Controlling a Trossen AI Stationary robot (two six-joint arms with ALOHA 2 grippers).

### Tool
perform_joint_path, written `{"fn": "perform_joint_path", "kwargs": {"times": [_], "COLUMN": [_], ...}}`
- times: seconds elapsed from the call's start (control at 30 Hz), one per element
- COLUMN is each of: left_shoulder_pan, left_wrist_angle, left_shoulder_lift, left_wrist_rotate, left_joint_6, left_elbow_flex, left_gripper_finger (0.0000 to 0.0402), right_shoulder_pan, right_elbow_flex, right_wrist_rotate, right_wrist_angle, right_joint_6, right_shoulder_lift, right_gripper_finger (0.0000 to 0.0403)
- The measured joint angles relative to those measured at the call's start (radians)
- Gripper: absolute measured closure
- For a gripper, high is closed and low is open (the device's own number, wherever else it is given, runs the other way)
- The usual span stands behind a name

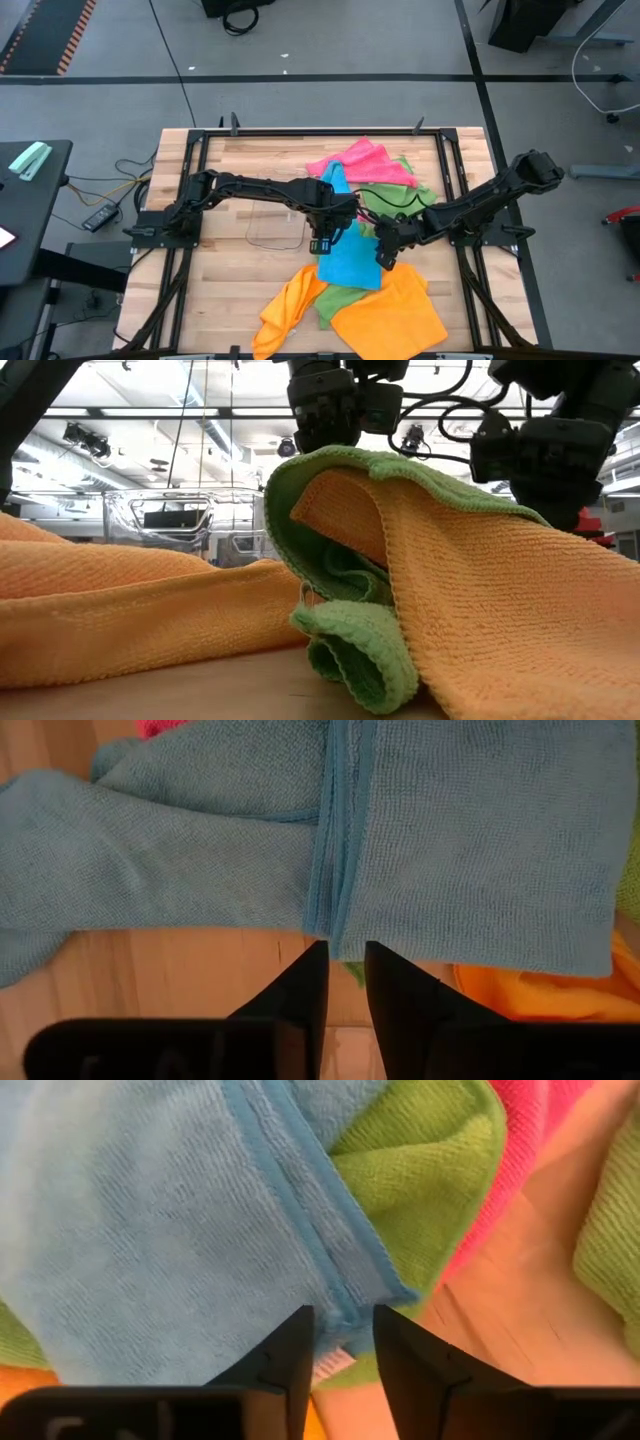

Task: Fold microfiber towels
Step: Fold the left blue towel

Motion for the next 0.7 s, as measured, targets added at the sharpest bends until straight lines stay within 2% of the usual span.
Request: {"fn": "perform_joint_path", "kwargs": {"times": [0.33, 0.7], "left_shoulder_pan": [0.000, 0.000], "left_wrist_angle": [-0.006, -0.017], "left_shoulder_lift": [0.000, 0.000], "left_wrist_rotate": [0.000, 0.000], "left_joint_6": [0.000, 0.000], "left_elbow_flex": [0.000, 0.000], "left_gripper_finger": [0.0333, 0.0327], "right_shoulder_pan": [0.000, -0.001], "right_elbow_flex": [0.000, 0.000], "right_wrist_rotate": [-0.033, -0.059], "right_wrist_angle": [0.009, -0.005], "right_joint_6": [-0.022, -0.060], "right_shoulder_lift": [0.005, -0.072], "right_gripper_finger": [0.0359, 0.0363]}}
